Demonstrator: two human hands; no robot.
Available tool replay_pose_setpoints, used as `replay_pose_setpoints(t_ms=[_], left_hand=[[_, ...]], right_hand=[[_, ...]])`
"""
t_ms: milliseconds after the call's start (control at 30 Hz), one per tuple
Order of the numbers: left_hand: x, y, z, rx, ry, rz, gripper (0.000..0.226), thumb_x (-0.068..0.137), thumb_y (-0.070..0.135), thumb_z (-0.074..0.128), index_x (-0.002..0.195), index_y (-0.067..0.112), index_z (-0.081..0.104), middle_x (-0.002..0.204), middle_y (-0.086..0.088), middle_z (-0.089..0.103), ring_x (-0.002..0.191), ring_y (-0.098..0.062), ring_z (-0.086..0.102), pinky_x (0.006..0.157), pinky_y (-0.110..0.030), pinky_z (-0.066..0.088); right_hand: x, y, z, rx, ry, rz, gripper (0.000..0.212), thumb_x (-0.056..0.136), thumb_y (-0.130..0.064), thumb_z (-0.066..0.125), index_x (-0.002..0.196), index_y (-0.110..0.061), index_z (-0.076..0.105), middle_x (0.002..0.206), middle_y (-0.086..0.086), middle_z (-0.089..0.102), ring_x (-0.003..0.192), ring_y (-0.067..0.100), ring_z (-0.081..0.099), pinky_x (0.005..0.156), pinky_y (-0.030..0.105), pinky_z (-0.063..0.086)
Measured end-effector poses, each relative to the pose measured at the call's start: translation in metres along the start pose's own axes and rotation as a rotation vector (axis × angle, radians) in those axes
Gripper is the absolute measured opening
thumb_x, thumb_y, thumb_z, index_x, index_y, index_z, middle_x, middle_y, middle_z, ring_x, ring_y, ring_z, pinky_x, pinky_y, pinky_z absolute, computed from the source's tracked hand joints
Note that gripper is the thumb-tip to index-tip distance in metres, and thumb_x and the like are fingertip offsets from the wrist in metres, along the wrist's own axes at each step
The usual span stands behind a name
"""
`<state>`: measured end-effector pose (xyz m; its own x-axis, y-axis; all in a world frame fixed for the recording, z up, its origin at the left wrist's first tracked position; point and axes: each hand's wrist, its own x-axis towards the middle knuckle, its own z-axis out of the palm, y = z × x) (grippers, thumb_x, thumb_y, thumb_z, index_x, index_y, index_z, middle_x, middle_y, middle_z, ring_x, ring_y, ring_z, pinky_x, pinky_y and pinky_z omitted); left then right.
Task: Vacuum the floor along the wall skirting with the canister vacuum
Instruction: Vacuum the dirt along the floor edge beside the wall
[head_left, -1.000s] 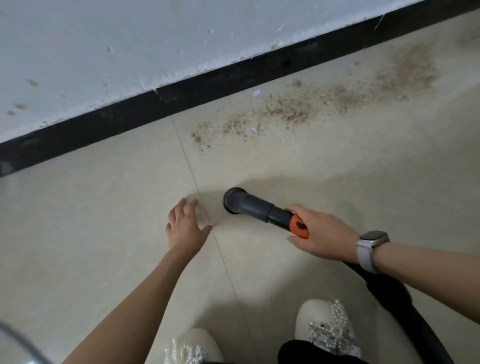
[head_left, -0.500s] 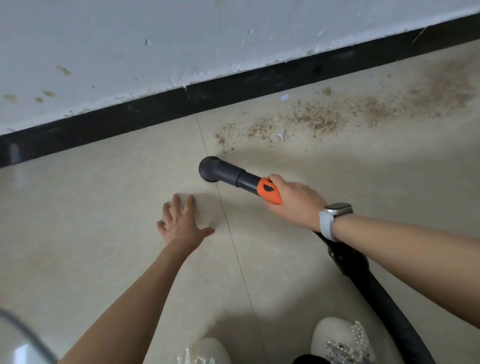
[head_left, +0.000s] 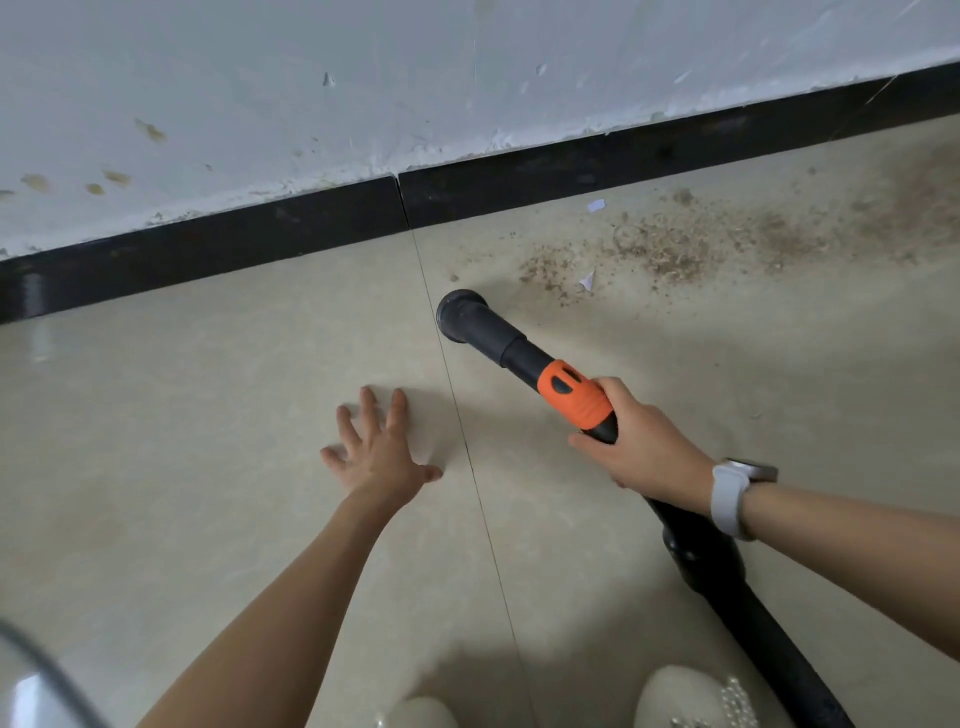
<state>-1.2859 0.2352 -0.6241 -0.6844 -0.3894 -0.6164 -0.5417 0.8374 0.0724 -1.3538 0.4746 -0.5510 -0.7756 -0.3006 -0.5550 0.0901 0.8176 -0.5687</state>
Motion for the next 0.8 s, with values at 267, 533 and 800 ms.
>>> replay_pose_setpoints(t_ms=[267,533,800], left_hand=[[-0.001,0.000,0.000,-0.002,-0.008,0.012,0.106,0.075,0.049,0.072,0.149,0.033,-0.002,0.157,-0.001,-0.018,0.143,-0.034,-0.015,0.112,-0.056,0.017],[-0.002,-0.002,-0.002,0.007,-0.031,0.013,0.105,0.077,0.050,0.070,0.150,0.034,-0.005,0.157,0.000,-0.022,0.143,-0.032,-0.018,0.111,-0.055,0.017],[-0.002,0.002,-0.003,-0.001,-0.036,0.000,0.104,0.078,0.047,0.070,0.150,0.033,-0.004,0.157,0.000,-0.022,0.143,-0.032,-0.020,0.111,-0.058,0.016]], right_hand=[[0.026,-0.030,0.002,-0.137,0.083,0.013,0.029,0.089,-0.035,0.057,0.101,-0.014,0.041,0.077,0.004,0.055,0.070,0.031,0.058,0.062,0.035,0.044],[0.067,-0.046,-0.011,-0.152,0.211,0.035,0.031,0.091,-0.034,0.055,0.104,-0.010,0.039,0.079,0.008,0.055,0.071,0.033,0.057,0.063,0.037,0.046],[0.065,-0.025,-0.027,-0.149,0.383,0.158,0.030,0.091,-0.032,0.054,0.102,-0.008,0.038,0.082,0.011,0.053,0.073,0.034,0.055,0.064,0.037,0.045]])
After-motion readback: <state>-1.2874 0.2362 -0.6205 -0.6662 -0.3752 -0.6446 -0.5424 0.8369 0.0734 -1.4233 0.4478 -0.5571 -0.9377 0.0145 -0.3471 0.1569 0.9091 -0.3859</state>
